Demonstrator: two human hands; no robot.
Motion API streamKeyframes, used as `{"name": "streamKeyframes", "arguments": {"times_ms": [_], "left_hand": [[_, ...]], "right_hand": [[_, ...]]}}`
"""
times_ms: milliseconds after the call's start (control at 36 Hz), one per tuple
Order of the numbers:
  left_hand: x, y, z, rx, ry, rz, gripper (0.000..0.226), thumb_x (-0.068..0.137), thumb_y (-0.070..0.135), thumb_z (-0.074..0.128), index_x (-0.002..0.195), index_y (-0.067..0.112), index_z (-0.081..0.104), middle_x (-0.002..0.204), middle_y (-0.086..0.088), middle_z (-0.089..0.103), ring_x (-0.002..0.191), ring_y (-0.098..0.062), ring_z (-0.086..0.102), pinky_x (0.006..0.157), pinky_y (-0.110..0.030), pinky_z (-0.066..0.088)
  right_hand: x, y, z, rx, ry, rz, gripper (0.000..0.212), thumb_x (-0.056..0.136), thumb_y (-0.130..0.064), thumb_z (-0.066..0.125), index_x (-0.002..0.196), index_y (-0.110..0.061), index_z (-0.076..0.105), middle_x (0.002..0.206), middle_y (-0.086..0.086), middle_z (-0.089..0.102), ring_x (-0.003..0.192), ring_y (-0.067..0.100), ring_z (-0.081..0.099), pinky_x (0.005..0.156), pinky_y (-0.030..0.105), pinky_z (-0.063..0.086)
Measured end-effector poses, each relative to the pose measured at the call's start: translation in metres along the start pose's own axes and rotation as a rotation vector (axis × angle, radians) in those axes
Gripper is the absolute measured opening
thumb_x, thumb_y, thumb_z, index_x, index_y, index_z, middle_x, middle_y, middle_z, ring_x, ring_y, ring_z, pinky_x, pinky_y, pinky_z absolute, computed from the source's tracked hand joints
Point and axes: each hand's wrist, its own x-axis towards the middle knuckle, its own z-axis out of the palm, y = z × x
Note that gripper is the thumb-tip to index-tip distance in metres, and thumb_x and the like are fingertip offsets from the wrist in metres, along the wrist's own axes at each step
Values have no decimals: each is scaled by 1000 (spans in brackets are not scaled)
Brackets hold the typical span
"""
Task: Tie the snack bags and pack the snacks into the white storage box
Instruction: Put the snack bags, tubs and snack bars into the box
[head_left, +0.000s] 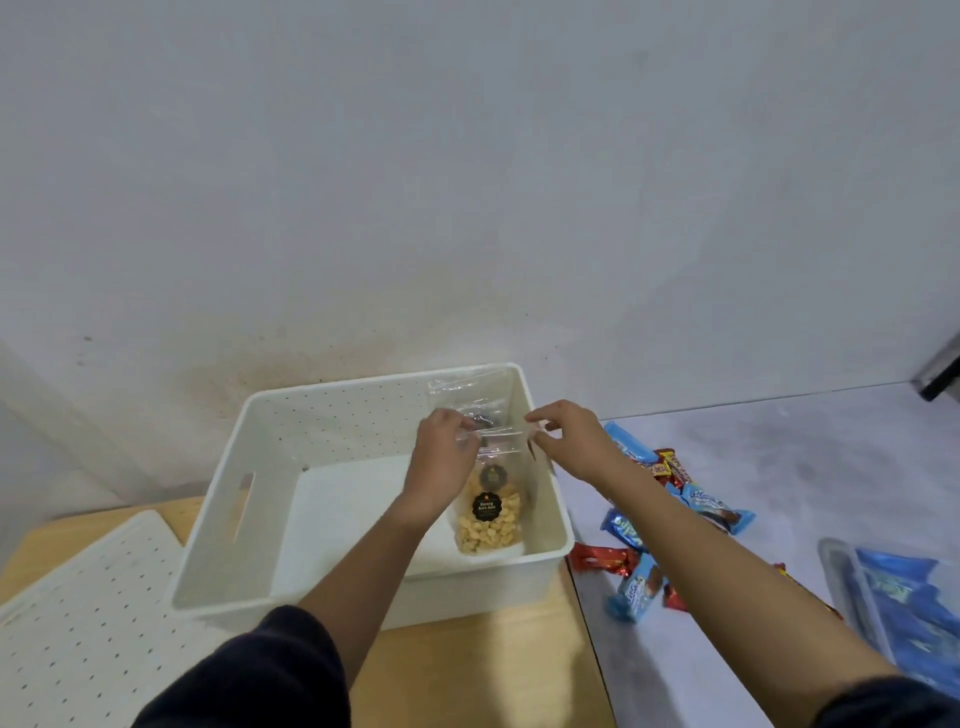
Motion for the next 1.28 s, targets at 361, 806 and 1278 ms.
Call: {"name": "streamKeyframes", "arguments": {"times_ms": [361,806,1278], "left_hand": [[-37,164,146,116,-171,187,40,91,21,52,130,11,46,133,-8,47,128,-20,38,103,-28,31],[-152,233,370,143,-474,51,66,90,28,56,146,11,24,154,-8,23,142,-20,20,114,-27,14],[-190,237,413,-100,-503,-102,72,95,29,47,148,12,1,158,-3,3,146,-18,5,117,-30,10]], "right_hand": [[-112,151,-150,-436,-27,135,54,94,-30,46,145,-28,30,147,2,38,133,23,37,101,38,39],[-257,404,-228,-457,59,543,58,94,-30,43,147,-23,22,152,6,26,137,27,28,101,44,36],[-299,492,-240,261,385,831,78,95,-34,50,149,-3,3,150,20,28,135,37,34,108,44,34]]}}
